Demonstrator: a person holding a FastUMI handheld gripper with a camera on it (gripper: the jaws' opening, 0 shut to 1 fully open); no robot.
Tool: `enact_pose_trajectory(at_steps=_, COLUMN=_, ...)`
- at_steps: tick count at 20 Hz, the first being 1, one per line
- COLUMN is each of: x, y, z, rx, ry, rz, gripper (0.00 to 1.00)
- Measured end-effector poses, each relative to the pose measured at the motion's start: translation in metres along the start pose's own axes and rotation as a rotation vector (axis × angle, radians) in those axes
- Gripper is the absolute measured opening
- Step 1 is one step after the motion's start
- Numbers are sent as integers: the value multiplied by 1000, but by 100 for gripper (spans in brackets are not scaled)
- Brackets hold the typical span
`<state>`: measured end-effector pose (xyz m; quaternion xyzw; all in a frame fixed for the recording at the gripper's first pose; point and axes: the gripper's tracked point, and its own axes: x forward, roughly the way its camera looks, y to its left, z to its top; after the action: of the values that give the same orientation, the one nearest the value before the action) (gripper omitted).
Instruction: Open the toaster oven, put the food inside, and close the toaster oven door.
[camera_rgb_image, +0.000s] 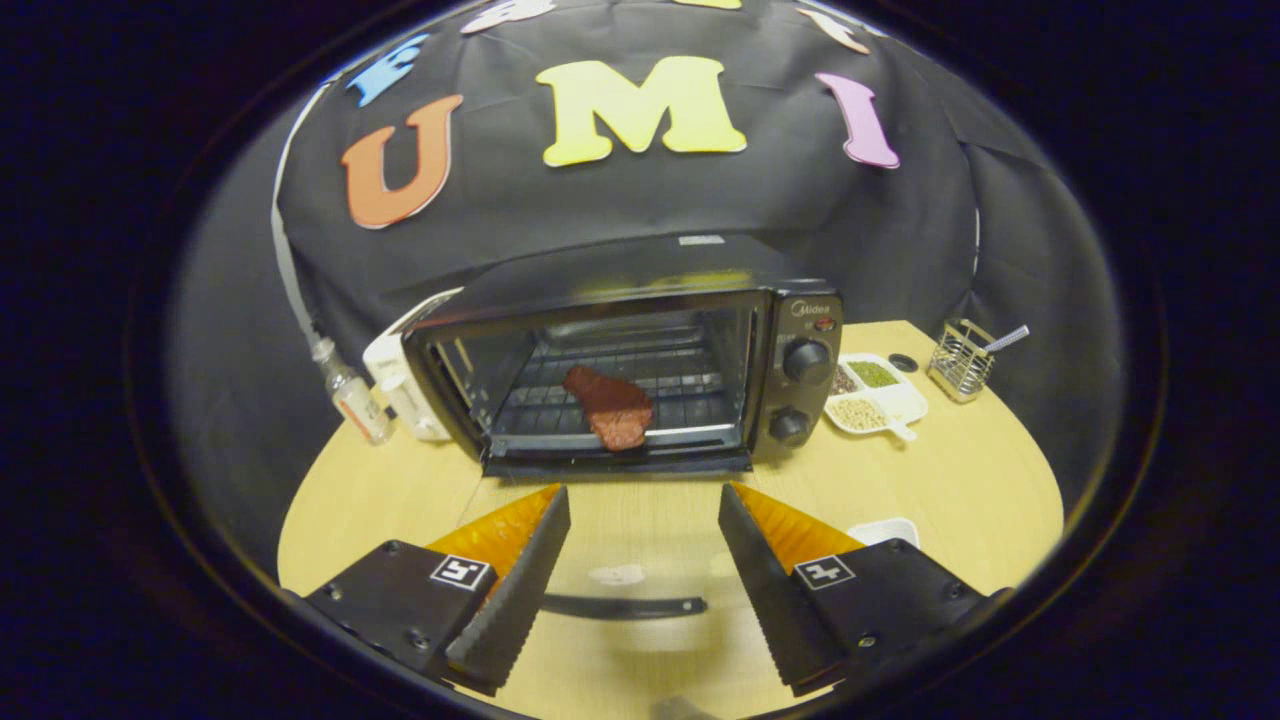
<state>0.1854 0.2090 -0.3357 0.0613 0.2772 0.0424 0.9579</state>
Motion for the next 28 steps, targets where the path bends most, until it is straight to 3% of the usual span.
enact_pose_trajectory(at_steps=8, x=-23, y=4, z=-80, rx=-50, ry=129, rz=12, gripper=96)
enact_pose_trajectory(at_steps=14, x=-12, y=7, z=-123, rx=-25, ry=214, rz=6, gripper=96)
enact_pose_trajectory(at_steps=22, x=21, y=3, z=-125, rx=-54, ry=224, rz=-26, gripper=96)
enact_pose_trajectory(at_steps=28, x=18, y=6, z=-114, rx=-53, ry=216, rz=-29, gripper=96)
